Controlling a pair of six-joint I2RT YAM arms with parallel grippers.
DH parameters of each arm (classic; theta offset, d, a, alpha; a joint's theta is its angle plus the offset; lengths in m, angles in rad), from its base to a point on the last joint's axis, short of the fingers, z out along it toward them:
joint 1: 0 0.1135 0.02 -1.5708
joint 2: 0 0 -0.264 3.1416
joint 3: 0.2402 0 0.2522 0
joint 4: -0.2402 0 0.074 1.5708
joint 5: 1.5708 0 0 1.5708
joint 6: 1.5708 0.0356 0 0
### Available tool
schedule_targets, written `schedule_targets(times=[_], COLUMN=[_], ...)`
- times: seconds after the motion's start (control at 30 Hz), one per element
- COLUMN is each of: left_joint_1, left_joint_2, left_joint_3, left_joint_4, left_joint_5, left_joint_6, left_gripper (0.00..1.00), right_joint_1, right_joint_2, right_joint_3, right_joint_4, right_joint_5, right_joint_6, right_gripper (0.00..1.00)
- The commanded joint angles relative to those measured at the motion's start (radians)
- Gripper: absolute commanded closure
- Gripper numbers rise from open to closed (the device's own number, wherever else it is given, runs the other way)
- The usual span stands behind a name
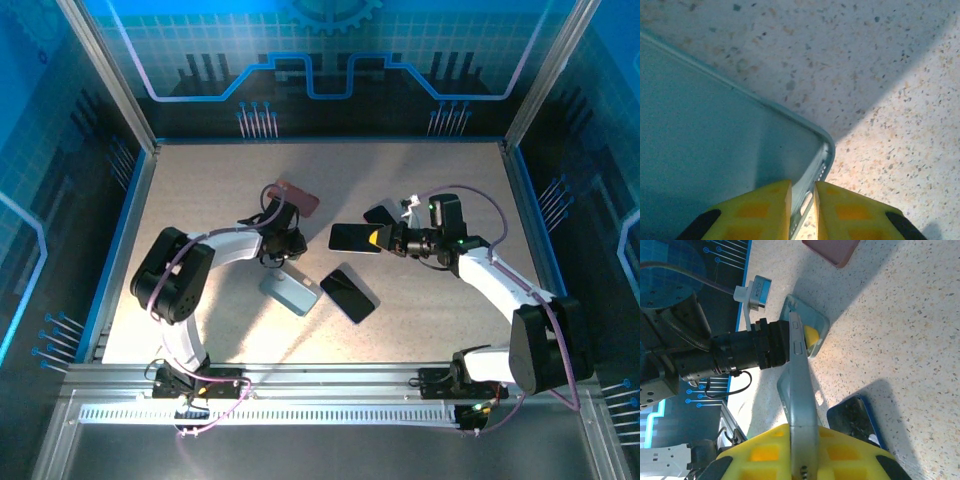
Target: Put the phone into the phone case
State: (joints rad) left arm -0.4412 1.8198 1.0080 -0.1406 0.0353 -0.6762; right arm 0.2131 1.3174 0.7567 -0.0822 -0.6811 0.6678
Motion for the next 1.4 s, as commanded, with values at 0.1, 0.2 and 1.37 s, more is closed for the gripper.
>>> schedule_targets(times=[0.1, 0.2, 1.37], left_joint_1=[0.003, -0.005, 0.12], left_joint_2=[0.044, 0.061, -0.363], left_joint_3=[0.021, 0.023, -0.249], left_joint_4=[0.035, 0.081, 0.092], left_joint_5=[0.066, 0.101, 0.104], left_joint_6=[-0.063, -0.109, -0.16], left_gripper=[0.8, 0.8, 0.88], right_joint_1=[-0.019, -0.022, 0.1], right_joint_2=[-0.034, -0.034, 0.219], right_joint_3=[-0.007, -0.006, 0.258], right_joint_4=[-0.012, -0.024, -0.205], right_joint_5=[-0.022, -0.021, -0.079], right_joint_6=[-0.022, -0.026, -0.184], right_gripper=[1.0, 1.0, 1.0])
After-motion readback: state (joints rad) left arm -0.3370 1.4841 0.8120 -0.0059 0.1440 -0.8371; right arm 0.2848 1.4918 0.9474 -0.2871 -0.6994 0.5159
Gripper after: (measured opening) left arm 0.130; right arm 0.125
